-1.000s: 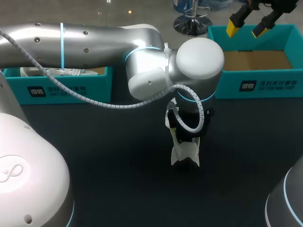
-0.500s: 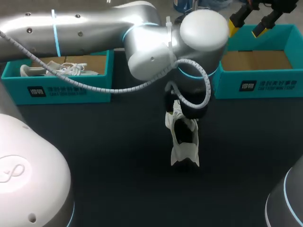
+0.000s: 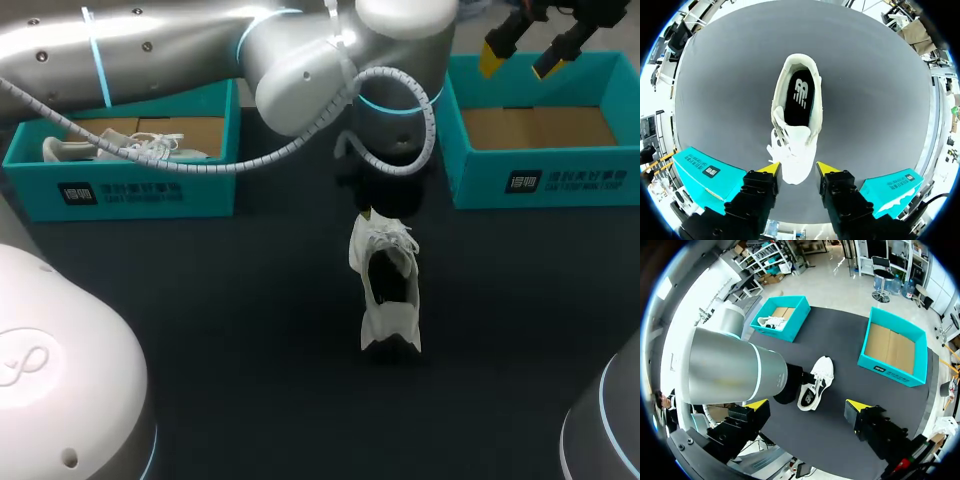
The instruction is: Take the shoe out of the shoebox, open the shoe tongue, remove and reinsert the insole, then place the shoe into the shoebox
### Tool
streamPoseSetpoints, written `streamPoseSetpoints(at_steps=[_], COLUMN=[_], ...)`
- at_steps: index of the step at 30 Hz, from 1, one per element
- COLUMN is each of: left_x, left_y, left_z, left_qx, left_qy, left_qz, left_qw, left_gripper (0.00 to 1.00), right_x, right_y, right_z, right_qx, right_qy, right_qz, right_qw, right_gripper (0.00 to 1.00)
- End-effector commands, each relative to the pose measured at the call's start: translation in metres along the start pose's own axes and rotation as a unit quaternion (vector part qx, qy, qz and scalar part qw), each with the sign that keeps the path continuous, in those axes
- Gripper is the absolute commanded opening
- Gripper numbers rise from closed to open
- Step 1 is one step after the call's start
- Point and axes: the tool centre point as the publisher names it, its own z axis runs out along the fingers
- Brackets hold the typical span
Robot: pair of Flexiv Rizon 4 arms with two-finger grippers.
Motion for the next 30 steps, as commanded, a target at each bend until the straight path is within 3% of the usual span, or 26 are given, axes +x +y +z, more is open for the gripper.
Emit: streamPoseSetpoints(at_steps=[1,14,19,28,29,30], left_x=[-0.004,0.003,0.012,0.034,0.035,0.036], left_y=[-0.011,-0.054,-0.061,-0.071,-0.074,-0.076], left_z=[0.017,0.053,0.044,0.022,0.02,0.019], left_qx=[0.004,0.031,0.044,0.113,0.114,0.113], left_qy=[-0.005,0.002,-0.001,0.018,0.023,0.024], left_qz=[0.002,0.012,-0.016,-0.156,-0.167,-0.184], left_qw=[1.0,0.999,0.999,0.981,0.979,0.976], left_gripper=[0.0,0.0,0.0,0.0,0.2,0.93], right_x=[0.0,0.0,0.0,-0.003,-0.005,-0.008], right_y=[0.001,0.001,0.001,-0.001,-0.002,-0.004], right_z=[0.001,0.001,0.001,-0.002,-0.004,-0.007], right_qx=[0.001,0.001,0.001,-0.003,-0.003,-0.004], right_qy=[0.0,0.0,0.0,0.0,0.0,-0.002], right_qz=[0.0,0.0,0.0,0.001,0.0,-0.002], right_qw=[1.0,1.0,1.0,1.0,1.0,1.0], right_gripper=[1.0,1.0,1.0,1.0,1.0,1.0])
